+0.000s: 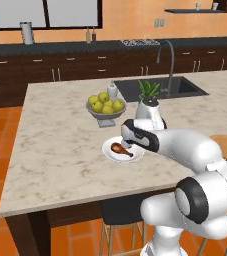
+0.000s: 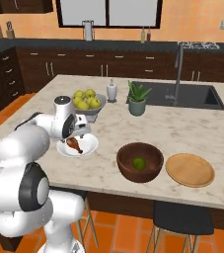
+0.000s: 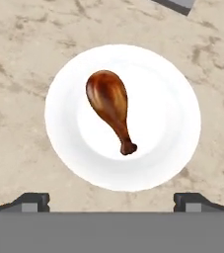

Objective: Pick the chicken drumstick and lime from their plates and place them in the bowl. Then put the bowl in the fridge.

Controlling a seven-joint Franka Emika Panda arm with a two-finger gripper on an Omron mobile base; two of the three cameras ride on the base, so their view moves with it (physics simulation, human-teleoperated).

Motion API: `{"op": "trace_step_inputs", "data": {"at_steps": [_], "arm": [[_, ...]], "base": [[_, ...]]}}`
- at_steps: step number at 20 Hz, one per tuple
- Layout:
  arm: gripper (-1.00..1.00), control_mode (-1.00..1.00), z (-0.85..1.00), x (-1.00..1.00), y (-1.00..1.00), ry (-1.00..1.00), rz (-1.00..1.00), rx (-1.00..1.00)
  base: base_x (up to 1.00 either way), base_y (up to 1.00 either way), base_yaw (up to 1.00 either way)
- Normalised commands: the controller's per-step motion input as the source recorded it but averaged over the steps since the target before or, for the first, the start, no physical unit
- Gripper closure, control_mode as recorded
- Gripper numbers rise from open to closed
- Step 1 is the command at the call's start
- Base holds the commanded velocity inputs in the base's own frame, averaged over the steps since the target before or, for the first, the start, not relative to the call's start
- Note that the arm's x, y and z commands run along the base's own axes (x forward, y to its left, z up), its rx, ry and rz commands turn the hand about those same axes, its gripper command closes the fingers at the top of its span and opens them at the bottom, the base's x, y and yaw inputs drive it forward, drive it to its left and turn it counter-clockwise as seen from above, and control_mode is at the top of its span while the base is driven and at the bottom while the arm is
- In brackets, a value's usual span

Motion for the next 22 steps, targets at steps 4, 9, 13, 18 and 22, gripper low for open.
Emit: {"op": "trace_step_inputs", "data": {"at_steps": [4, 9, 13, 18, 22], "arm": [[-1.00, -1.00, -0.62, 0.46, 0.17, 0.08, 0.12, -0.12], [-1.00, -1.00, -0.41, 0.41, 0.02, 0.00, 0.08, -0.01], [-1.00, -1.00, -0.46, 0.22, 0.02, 0.01, 0.09, 0.00], [-1.00, -1.00, -0.39, 0.24, 0.00, 0.00, 0.07, 0.00], [-1.00, -1.00, -0.34, 0.08, 0.05, 0.03, 0.06, 0.00]], "base": [[0.00, 0.00, 0.00], [0.00, 0.00, 0.00], [0.00, 0.00, 0.00], [0.00, 0.00, 0.00], [0.00, 0.00, 0.00]]}}
